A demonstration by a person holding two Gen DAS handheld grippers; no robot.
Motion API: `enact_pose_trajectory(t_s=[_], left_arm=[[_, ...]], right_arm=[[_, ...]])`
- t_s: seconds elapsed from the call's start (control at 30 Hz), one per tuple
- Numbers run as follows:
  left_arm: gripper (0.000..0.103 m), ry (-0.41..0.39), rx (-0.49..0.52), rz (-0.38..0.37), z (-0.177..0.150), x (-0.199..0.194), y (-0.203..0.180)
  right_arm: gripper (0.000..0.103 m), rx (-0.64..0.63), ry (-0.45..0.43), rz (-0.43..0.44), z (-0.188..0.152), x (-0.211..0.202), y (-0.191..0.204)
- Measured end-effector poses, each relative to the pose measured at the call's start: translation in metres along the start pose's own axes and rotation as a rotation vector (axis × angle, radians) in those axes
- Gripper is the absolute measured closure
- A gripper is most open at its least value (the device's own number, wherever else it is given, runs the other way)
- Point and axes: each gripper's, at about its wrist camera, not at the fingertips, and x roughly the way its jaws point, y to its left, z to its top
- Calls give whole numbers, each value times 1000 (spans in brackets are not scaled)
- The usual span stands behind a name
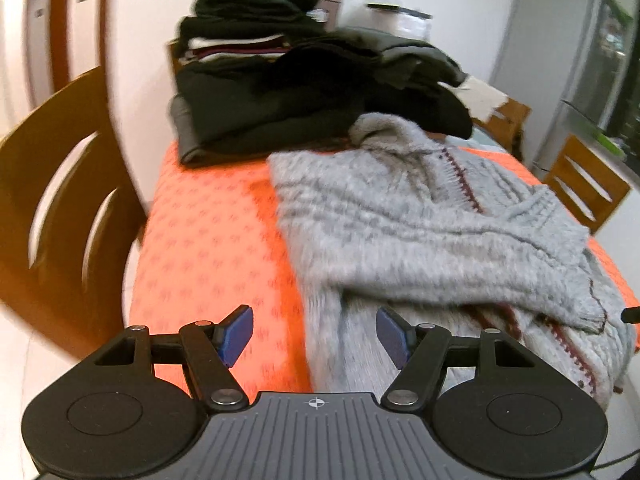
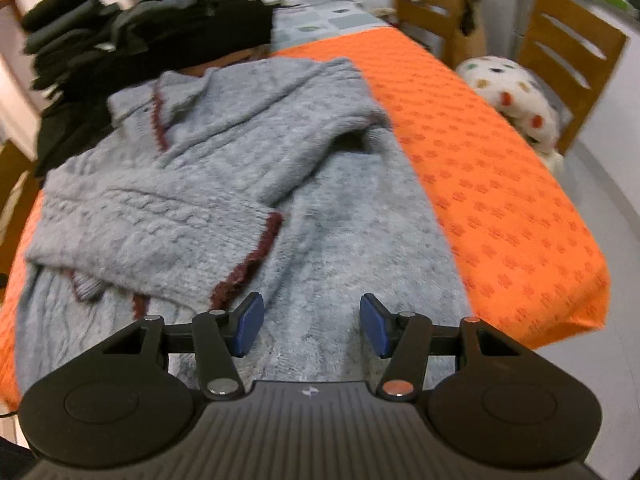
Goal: Fold clothes
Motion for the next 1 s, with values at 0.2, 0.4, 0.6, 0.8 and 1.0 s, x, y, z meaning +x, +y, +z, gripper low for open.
enact_pose_trajectory(t_s=[0.2, 0.4, 0.6, 0.8, 1.0], left_arm=[[33, -8, -37, 144, -29, -21, -30], [33, -11, 9, 209, -21, -2, -39], [33, 14, 139, 202, 0, 42, -36], [34, 7, 144, 130, 19, 57, -25], [34, 8, 119, 45, 18, 42, -7]], right_arm=[[44, -225, 10, 150, 11, 13, 27], [44, -72, 57, 216, 30, 44, 23], [56, 87, 83, 183, 28, 66, 22], [57, 156, 26, 129, 24, 58, 27], [57, 179, -46, 75, 18, 30, 14]])
